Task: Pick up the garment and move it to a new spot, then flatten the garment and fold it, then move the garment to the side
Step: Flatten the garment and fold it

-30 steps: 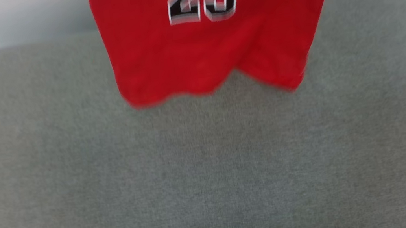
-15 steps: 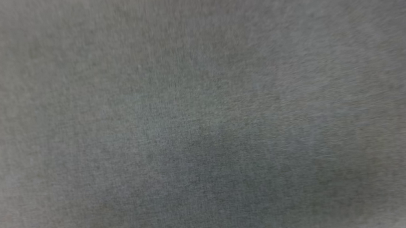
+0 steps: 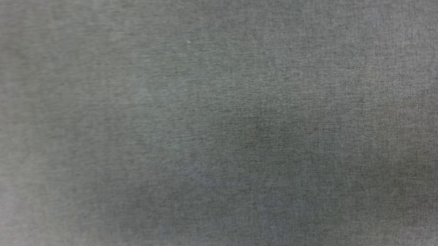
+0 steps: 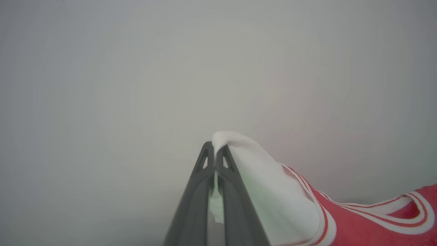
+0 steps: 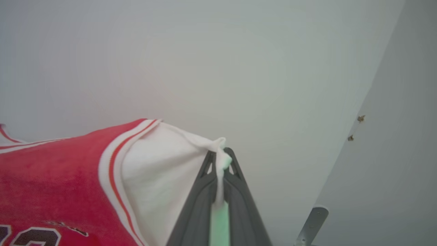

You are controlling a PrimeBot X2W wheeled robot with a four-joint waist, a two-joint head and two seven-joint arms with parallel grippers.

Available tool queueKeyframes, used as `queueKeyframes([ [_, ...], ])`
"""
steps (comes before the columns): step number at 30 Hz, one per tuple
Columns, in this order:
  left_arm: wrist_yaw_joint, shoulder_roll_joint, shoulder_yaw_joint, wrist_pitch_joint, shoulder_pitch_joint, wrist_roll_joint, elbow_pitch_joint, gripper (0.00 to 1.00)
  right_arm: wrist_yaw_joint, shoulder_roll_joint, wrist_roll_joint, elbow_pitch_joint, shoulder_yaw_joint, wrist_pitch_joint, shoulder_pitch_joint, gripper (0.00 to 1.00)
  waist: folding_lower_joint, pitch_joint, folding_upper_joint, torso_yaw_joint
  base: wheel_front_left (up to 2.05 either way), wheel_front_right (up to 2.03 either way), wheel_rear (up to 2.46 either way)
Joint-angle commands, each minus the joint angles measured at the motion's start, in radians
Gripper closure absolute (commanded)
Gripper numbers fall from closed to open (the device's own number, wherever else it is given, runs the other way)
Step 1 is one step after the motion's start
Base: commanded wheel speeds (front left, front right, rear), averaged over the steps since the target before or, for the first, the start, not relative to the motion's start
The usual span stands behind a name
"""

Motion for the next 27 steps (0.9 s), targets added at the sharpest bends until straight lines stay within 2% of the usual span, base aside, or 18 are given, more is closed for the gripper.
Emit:
queueKeyframes([
  [1,-0.006,-0.013,0.006,-0.001,0.031,0.025,0.004,1.0,0.0,0.0,-0.02,0.001,-0.024,0.0,0.03,1.0,0.0,-0.076,0.0,0.032,0.0,0.0,0.0],
  [8,-0.029,-0.058,0.049,-0.001,0.087,0.046,0.05,1.0,0.0,0.037,-0.075,0.005,-0.094,0.0,0.067,1.0,0.0,-0.215,0.0,0.027,0.0,0.0,0.0],
  [15,-0.056,-0.085,0.048,0.012,0.091,0.057,0.099,1.0,0.0,0.063,-0.098,0.026,-0.091,0.0,0.056,1.0,0.0,-0.308,0.0,0.02,0.0,0.0,0.0],
  [19,-0.073,-0.095,0.007,0.116,0.12,0.052,0.108,1.0,0.0,0.083,-0.068,0.029,-0.03,0.0,0.075,1.0,0.0,-0.332,0.0,0.023,0.0,0.0,0.0],
  [21,-0.073,-0.105,-0.021,0.18,0.163,0.029,0.063,1.0,0.0,0.084,-0.029,0.03,0.014,0.0,0.118,1.0,0.0,-0.353,0.0,0.029,0.0,0.0,0.0],
  [27,-0.073,-0.027,-0.124,0.288,0.327,-0.05,-0.132,1.0,0.0,0.044,0.152,-0.051,0.21,0.001,0.262,1.0,0.0,-0.419,0.0,0.04,0.0,0.0,0.0],
])
